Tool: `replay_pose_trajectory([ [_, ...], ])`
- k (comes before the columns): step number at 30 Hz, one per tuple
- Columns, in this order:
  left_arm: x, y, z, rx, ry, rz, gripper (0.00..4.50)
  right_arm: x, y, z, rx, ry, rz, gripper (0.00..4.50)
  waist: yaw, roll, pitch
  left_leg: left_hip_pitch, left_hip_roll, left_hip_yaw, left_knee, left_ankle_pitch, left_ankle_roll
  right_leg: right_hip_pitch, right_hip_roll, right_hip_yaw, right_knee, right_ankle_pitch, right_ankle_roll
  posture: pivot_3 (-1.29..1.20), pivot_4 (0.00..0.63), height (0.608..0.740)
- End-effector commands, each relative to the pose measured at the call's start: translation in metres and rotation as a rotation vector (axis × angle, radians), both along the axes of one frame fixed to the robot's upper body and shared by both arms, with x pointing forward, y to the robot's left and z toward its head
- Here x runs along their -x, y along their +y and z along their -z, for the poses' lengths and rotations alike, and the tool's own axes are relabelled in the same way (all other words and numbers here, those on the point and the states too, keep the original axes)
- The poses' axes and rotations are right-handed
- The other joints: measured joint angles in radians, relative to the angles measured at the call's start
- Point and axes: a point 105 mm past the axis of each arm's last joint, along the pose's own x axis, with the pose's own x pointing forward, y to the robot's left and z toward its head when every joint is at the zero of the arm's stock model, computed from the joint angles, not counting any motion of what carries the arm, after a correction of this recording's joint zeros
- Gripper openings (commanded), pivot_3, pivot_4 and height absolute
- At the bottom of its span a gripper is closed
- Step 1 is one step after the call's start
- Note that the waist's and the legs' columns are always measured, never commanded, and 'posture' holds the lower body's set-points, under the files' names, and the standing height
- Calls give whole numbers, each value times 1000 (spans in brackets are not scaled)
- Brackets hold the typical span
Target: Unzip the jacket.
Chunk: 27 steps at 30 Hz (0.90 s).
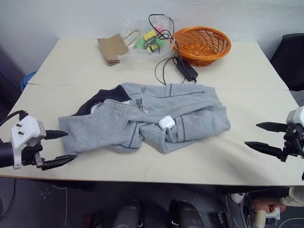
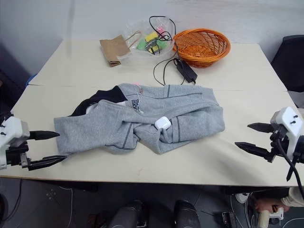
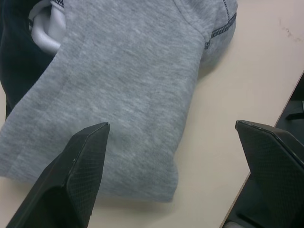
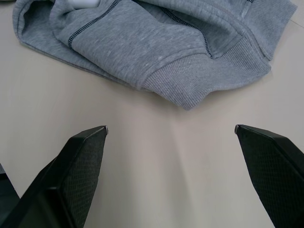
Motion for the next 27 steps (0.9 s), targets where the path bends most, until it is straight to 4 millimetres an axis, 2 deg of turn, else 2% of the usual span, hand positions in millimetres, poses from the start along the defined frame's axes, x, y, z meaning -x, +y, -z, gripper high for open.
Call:
replay_pose_trajectory([
  [1, -2, -11, -9, 65, -18, 28, 4471, 0, 9, -19, -8, -70, -23, 4500, 1, 0, 0, 0, 0, 0, 0, 0, 0, 0, 0, 0, 0, 0, 0, 0, 150, 740],
  [3, -3, -20, -17, 137, -15, 55, 4471, -2, 25, -27, -53, -84, -58, 4500, 3, 1, 1, 0, 0, 0, 0, 0, 0, 0, 0, 0, 1, 0, 0, 0, 150, 740],
  [7, -5, -57, -40, 300, -15, 183, 4471, -5, 90, -47, -208, -116, -206, 4500, 3, 1, 1, 1, 1, 0, 0, 1, -2, 0, 0, 1, 1, 0, 0, 0, 150, 740],
  [10, -14, -86, -52, 356, -57, 267, 4471, -24, 142, -44, -238, -162, -239, 4500, 1, 0, 1, 2, 2, 0, -1, 1, -3, 0, 1, 2, 4, 0, 0, 0, 150, 740],
  [12, -19, -98, -59, 391, -72, 299, 4471, -37, 163, -43, -261, -176, -216, 4500, -1, 0, 1, 1, 2, 0, 0, 2, -5, -1, 3, 2, 6, 0, 0, 0, 150, 740],
  [14, -24, -108, -57, 362, -82, 337, 4471, -51, 193, -38, -410, -141, -169, 4500, -1, -1, 1, 0, 1, 1, 0, 4, -5, -2, 4, 2, 7, 0, 0, 0, 150, 740],
  [16, -29, -111, -50, 319, -82, 347, 4471, -48, 220, -28, -458, -103, -193, 4500, 0, -1, 1, 0, 2, 1, 0, 5, -5, -3, 9, 3, 6, 0, -1, 0, 150, 740],
  [19, -35, -110, -43, 279, -85, 344, 4471, -48, 233, -15, -419, -104, -164, 4500, 4, -1, 1, -1, 1, 2, -1, 5, -5, -5, 15, 9, 6, -1, -1, 0, 150, 740],
  [21, -35, -110, -42, 277, -84, 353, 4500, -53, 236, -3, -380, -92, -119, 4135, 6, -1, 1, -3, 1, 3, 0, 5, -5, -6, 16, 12, 6, -1, -1, 0, 150, 740],
  [27, -37, -115, -43, 270, -93, 373, 4500, -72, 225, 19, -293, -102, 16, 4135, 1, -2, 0, -2, 2, 15, 0, 5, -4, -16, 16, 27, 14, 0, 1, 0, 150, 740],
])
